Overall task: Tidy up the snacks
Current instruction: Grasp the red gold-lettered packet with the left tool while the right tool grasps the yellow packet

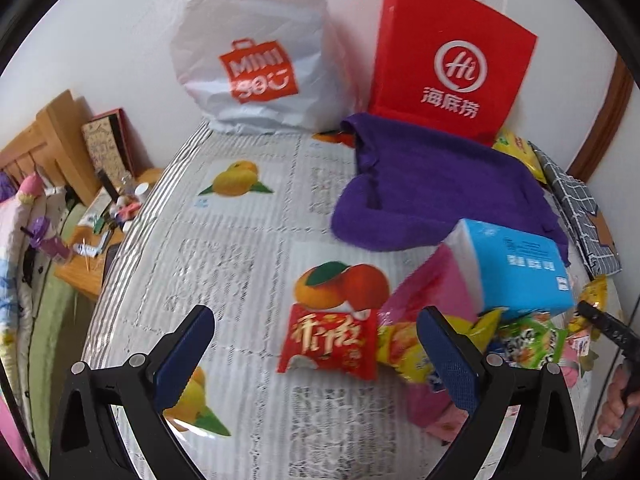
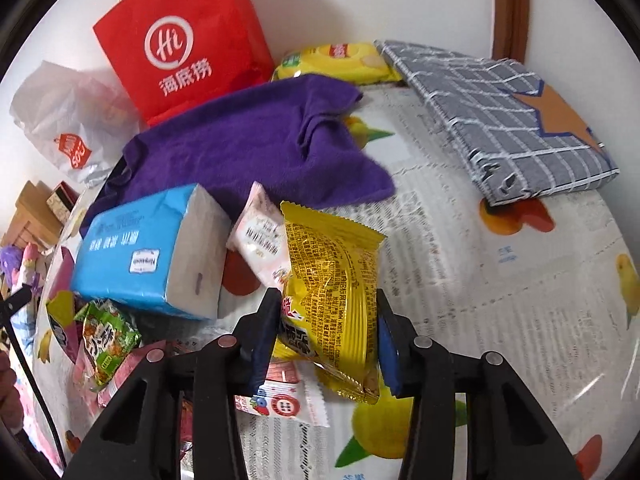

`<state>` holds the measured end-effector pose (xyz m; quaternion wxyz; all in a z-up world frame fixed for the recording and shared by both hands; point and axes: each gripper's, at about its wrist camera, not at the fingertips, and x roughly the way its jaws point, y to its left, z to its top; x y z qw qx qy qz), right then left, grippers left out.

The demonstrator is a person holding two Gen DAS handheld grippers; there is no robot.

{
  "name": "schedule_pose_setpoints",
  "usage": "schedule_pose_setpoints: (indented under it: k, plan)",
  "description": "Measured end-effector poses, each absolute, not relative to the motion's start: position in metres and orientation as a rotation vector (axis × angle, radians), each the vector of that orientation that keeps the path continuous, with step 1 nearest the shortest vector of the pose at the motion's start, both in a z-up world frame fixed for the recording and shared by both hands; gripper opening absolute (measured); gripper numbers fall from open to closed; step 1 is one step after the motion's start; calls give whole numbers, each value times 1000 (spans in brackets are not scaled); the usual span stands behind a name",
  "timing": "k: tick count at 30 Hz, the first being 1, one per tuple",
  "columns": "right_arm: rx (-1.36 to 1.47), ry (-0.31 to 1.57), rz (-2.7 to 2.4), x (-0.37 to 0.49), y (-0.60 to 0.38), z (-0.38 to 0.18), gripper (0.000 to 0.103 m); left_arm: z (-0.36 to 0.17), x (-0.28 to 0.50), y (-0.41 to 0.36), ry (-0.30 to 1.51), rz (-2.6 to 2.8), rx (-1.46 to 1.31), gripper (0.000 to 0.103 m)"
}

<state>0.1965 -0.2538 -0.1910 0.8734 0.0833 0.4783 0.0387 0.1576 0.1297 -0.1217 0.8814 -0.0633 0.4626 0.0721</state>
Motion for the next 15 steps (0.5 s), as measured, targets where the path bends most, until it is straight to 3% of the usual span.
schedule_pose_setpoints:
  k: [15]
  plan:
    - [162,952,12,193,-264,-169,44,-159,165,147,1038,99,-159,100]
